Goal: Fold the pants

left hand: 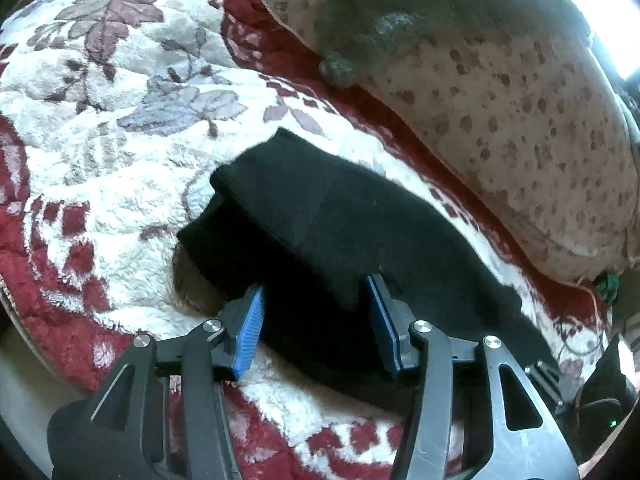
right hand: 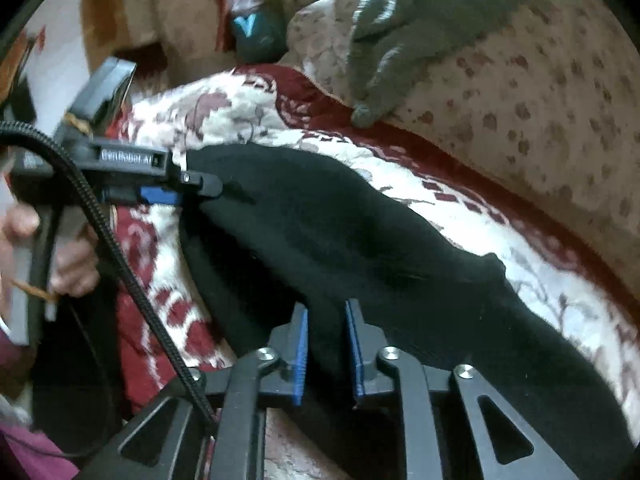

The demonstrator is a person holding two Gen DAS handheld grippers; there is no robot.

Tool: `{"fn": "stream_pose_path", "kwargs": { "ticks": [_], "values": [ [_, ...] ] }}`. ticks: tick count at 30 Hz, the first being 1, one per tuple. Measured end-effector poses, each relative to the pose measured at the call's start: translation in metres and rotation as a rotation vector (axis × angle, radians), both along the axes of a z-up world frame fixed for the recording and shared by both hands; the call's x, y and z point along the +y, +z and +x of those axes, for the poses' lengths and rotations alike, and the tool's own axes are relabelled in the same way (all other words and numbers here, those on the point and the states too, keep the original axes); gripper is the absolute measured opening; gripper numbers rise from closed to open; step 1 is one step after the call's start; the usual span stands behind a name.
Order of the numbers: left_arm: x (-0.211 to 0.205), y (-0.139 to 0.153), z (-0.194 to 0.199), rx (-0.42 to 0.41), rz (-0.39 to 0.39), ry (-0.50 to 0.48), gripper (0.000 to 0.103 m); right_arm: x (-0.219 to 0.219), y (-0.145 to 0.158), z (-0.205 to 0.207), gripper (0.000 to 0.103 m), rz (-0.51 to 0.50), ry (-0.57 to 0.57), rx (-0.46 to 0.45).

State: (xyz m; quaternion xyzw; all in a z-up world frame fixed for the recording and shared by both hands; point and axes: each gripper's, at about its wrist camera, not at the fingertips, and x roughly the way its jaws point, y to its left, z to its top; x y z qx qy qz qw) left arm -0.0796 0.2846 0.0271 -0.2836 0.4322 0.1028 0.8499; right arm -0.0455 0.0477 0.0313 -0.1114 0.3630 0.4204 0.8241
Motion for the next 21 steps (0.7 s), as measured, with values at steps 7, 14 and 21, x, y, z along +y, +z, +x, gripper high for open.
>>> {"fn": "stream_pose_path", "kwargs": {
  "ticks": [7, 14, 21],
  "values": [
    [0.007, 0.007, -0.003, -0.016, 0.024, 0.018, 0.048, -0.005, 0.001, 0.003, 0.013, 0.067, -0.007, 0.077],
    [0.014, -0.002, 0.01, -0.026, -0.006, 0.049, 0.048, -0.009, 0.005, 0.005, 0.011, 0.113, -0.017, 0.122],
    [0.022, 0.014, -0.001, -0.096, 0.02, 0.045, 0.013, -0.013, 0.007, -0.001, 0.006, 0.167, 0.004, 0.183]
  ]
}}
